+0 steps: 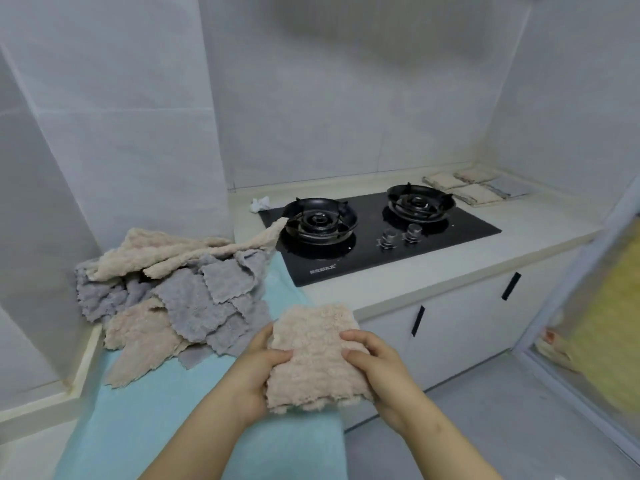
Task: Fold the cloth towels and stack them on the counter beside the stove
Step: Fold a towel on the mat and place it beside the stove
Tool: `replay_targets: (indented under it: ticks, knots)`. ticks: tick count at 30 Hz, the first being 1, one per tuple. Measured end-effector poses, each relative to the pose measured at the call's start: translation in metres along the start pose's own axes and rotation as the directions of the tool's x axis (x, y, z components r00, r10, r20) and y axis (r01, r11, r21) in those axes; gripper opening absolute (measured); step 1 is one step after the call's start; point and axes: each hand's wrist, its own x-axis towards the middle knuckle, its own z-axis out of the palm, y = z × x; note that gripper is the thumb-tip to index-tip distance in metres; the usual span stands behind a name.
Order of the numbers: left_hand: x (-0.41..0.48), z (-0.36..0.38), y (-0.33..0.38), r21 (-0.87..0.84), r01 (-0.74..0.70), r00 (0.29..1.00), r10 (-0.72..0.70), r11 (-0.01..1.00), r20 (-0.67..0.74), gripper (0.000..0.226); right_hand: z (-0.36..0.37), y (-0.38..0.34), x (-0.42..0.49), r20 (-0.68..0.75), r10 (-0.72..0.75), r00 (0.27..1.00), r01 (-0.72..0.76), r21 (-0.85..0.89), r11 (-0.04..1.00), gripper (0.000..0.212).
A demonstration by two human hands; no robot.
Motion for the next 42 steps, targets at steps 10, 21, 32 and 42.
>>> replay_targets:
  ticks: [10, 21, 32, 42]
  knots:
    - [0.093, 0.266, -0.045, 0.361, -0.131, 0.985, 0.08, 0.923, 0.153, 0.029, -0.254, -0.075, 0.05, -0.221, -0.005, 0.975, 0.026, 0.092, 0.995, 0.02]
    - [0.211, 0.46, -0.061, 0.411, -0.198, 0.964, 0.101, 0.89, 0.245, 0.02, -0.44, -0.151, 0.13, -0.327, -0.07, 0.943, 0.104, 0.087, 0.991, 0.019]
    - [0.41, 0.616, -0.028, 0.434, -0.327, 0.918, 0.174, 0.839, 0.356, 0.029, -0.574, -0.231, 0.301, -0.422, -0.135, 0.896, 0.129, -0.044, 0.991, 0.022]
    - [0.539, 0.698, 0.009, 0.472, -0.332, 0.932, 0.207, 0.816, 0.297, 0.049, -0.648, -0.289, 0.447, -0.351, -0.153, 0.924, 0.116, -0.123, 0.986, 0.025]
